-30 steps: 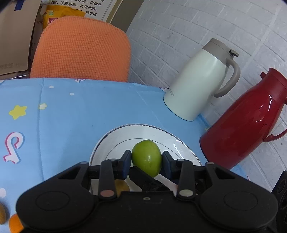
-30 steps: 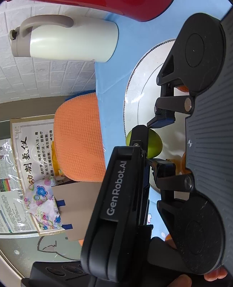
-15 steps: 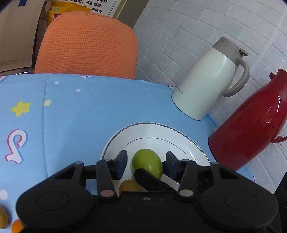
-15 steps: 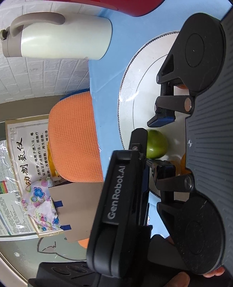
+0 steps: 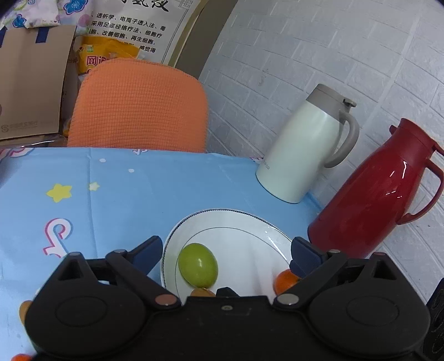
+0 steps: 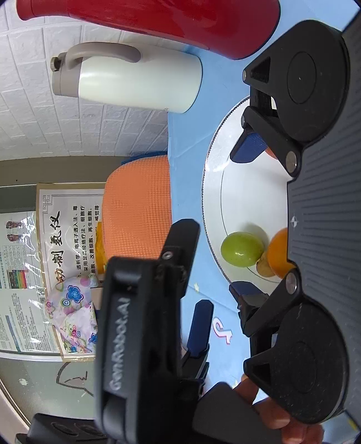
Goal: Organize fruits
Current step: 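Carry the green apples onto the white plate and open both tools, then withdraw both tools from the plate back toward the fruit pile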
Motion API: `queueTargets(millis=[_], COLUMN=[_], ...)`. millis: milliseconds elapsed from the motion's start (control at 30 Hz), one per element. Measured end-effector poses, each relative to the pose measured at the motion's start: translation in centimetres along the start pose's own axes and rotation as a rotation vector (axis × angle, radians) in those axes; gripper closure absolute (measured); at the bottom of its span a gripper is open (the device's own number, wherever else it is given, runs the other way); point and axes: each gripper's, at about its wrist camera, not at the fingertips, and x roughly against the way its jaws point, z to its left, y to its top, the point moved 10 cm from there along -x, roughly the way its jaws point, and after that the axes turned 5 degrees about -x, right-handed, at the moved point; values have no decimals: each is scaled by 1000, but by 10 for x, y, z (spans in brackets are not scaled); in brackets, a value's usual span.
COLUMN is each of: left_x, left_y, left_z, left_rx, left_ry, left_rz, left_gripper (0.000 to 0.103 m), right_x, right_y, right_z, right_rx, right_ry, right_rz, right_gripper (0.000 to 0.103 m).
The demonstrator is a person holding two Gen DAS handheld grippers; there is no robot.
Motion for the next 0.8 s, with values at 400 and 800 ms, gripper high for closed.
queueTargets(millis=[400,800], left_x=[87,158], left_y=[-21,-100], left_z=[-14,16], left_rx=[-9,61], left_ry=[93,165], left_rz=[-97,-109], left_gripper=[0,0], right_x=[53,85], right_y=[-25,-77], right_z=[18,55], right_rx=[35,108], right_ry=[16,18], right_rz=[-28,58], right_gripper=[0,0])
